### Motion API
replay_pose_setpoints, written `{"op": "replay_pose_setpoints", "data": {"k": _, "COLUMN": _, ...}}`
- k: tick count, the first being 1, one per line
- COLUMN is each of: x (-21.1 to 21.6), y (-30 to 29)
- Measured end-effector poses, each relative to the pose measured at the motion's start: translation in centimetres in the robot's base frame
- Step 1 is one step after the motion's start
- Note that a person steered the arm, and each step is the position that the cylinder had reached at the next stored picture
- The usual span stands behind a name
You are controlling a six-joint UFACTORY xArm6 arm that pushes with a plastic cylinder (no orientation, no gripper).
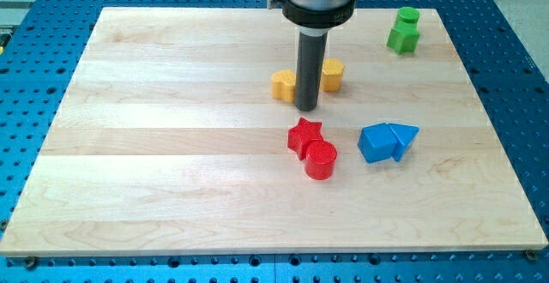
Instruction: Push the yellow hexagon into the yellow heart
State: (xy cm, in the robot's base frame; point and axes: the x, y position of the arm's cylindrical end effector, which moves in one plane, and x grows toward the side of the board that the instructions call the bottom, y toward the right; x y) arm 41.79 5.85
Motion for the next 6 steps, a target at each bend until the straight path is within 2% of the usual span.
{"op": "replay_pose_setpoints", "data": {"k": 1, "x": -2.0, "y": 8.9}}
{"op": "replay_pose_setpoints", "data": {"k": 2, "x": -6.1, "y": 7.7}}
{"op": "replay_pose_setpoints", "data": {"k": 3, "x": -6.4, "y": 2.8}}
{"op": "replay_pose_setpoints", "data": {"k": 4, "x": -6.6, "y": 1.9}}
{"op": "replay_pose_setpoints", "data": {"k": 5, "x": -7.3, "y": 15.8}}
{"op": "replay_pose_setpoints", "data": {"k": 6, "x": -8.5, "y": 21.3}}
